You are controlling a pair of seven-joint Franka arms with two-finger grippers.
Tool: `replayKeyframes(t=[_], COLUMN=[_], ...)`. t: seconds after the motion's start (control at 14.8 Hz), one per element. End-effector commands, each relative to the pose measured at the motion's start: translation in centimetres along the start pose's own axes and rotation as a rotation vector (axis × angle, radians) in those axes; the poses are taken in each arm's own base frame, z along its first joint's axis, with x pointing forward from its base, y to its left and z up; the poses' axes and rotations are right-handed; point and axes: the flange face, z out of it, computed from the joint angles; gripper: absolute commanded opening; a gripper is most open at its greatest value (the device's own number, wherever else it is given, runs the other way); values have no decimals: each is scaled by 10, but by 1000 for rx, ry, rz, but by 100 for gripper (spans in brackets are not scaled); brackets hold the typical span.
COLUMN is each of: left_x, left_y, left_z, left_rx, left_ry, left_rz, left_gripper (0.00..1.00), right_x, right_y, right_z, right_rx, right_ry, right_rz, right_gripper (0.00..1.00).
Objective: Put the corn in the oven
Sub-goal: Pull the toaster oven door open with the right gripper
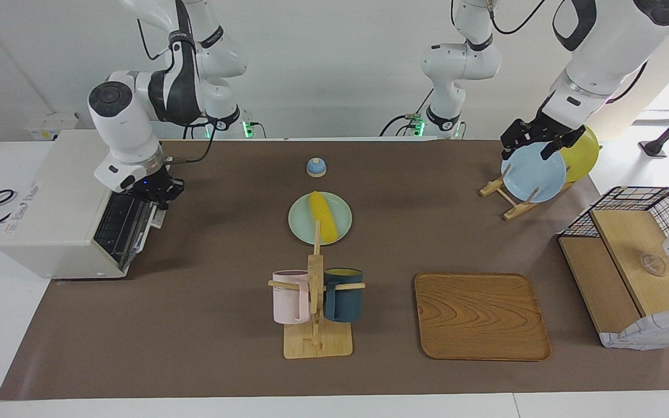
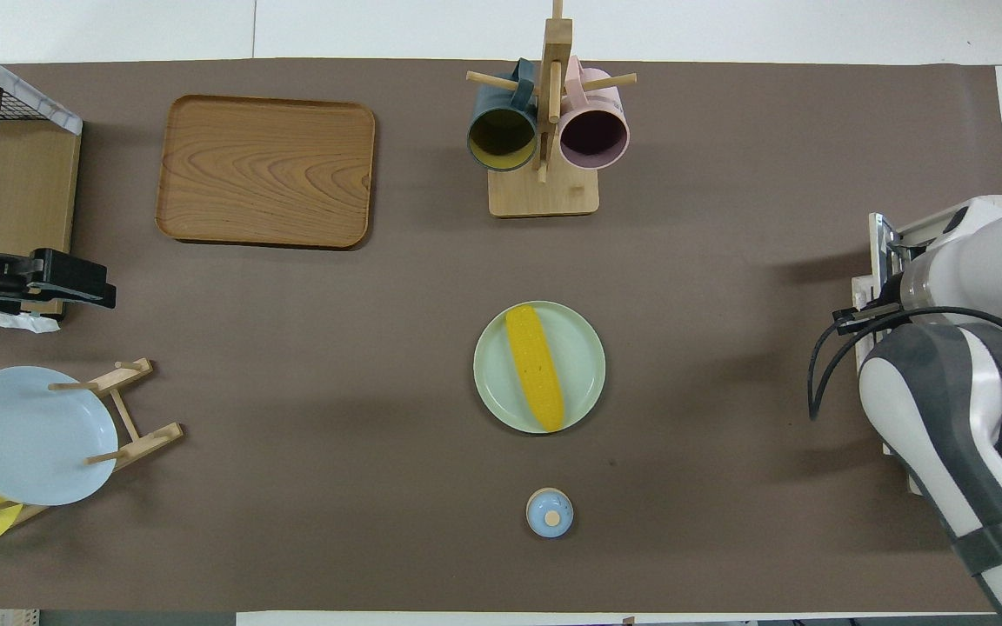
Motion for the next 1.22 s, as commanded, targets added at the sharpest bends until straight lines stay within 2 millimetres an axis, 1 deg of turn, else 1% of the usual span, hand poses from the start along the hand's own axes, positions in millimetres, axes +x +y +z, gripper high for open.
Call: replayKeyframes(t=[0.0,0.07,0.14,0.2,0.27,0.41,0.47,0.54,0.68,0.81,0.88,1.01,1.15], left_x=[3,7,11,18,21,19,20,20,19,19,19,19,19], left_y=[-3,-3,-4,-4,-6,-15,-18,-19,-25,-24,-24,-21,-20], left_z=[-1,1,4,12,14,13,14,15,15,16,15,17,15], left_rx=[16,16,17,18,18,20,18,18,18,19,19,19,19], left_ry=[49,61,61,54,57,46,44,41,39,37,36,36,37], left_rz=[14,14,11,10,8,-7,-13,-14,-24,-21,-20,-15,-14], left_gripper=[100,100,100,100,100,100,100,100,100,100,100,100,100], right_x=[13,16,18,18,19,18,18,20,19,20,23,24,23], right_y=[18,14,5,0,-4,-17,-17,-18,-20,-22,-30,-35,-55], right_z=[38,41,42,43,44,47,49,56,61,64,71,73,79], right_rx=[-22,-21,-23,-23,-24,7,16,21,22,22,23,24,27], right_ry=[31,39,52,59,67,78,76,70,71,80,77,74,65], right_rz=[11,5,-13,-21,-30,-25,-18,-16,-18,-20,-32,-28,-30], right_gripper=[0,0,0,0,0,0,0,0,0,0,0,0,0])
